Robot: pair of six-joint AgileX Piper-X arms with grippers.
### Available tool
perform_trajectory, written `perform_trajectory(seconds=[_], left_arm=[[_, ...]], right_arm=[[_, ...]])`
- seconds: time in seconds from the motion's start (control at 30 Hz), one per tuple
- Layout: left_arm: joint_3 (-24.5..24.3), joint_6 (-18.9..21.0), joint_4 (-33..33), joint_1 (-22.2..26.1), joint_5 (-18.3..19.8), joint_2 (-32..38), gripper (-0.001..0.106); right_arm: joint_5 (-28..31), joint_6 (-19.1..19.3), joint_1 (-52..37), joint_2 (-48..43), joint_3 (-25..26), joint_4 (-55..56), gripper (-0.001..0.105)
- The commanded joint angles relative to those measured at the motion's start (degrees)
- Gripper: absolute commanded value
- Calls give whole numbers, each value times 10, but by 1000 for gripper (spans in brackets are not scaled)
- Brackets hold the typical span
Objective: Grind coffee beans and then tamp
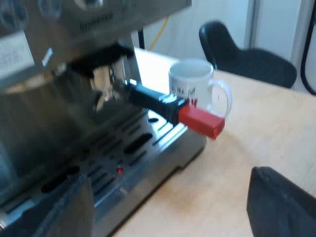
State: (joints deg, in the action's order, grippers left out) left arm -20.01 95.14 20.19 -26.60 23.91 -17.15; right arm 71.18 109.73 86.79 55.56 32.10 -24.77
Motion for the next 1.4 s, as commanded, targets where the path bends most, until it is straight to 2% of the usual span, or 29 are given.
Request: perform_trajectory(seconds=[0.03, 0.23, 0.33, 0.4, 0.5, 0.57, 0.63, 0.67, 0.7, 0.8, 0.87, 0.97, 1.17, 1.23, 1.3, 1.4], left_arm=[[-2, 4, -9, -2, 3, 14, 66], [-2, 16, -7, -2, 3, 18, 66], [-2, 29, -7, -2, 3, 18, 66], [-2, 28, -7, -2, 5, 18, 66], [-2, 28, -7, -2, 7, 18, 66], [-2, 28, -7, -2, 8, 18, 66], [-2, 28, -7, -2, 8, 18, 66], [-2, 28, -7, -2, 8, 18, 66], [-2, 28, -7, -2, 8, 18, 66], [-2, 28, -7, -2, 8, 18, 66], [-2, 28, -7, -2, 8, 18, 66], [-2, 28, -7, -2, 8, 18, 66], [-2, 28, -4, -2, 8, 18, 66], [-2, 28, 2, -2, 8, 18, 66], [-2, 28, 25, -2, 8, 18, 66], [-2, 28, 56, -2, 8, 18, 66]], right_arm=[[9, 8, 1, -3, 47, 79, 58], [-1, -73, -18, -3, 112, 181, 58], [-36, -106, -41, -2, 137, 242, 58], [-71, -157, -64, -2, 155, 301, 58], [-157, -263, -115, -2, 192, 437, 58], [-201, -292, -147, 1, 207, 505, 58], [-223, -299, -161, 3, 215, 527, 58], [-271, -312, -191, 12, 228, 562, 58], [-294, -316, -207, 18, 235, 571, 58], [-331, -316, -236, 31, 247, 582, 58], [-350, -320, -251, 43, 255, 595, 58], [-378, -353, -269, 68, 273, 624, 58], [-405, -355, -289, 112, 298, 638, 58], [-421, -367, -298, 122, 303, 638, 58], [-451, -382, -314, 130, 306, 638, 58], [-482, -382, -331, 139, 306, 642, 58]])
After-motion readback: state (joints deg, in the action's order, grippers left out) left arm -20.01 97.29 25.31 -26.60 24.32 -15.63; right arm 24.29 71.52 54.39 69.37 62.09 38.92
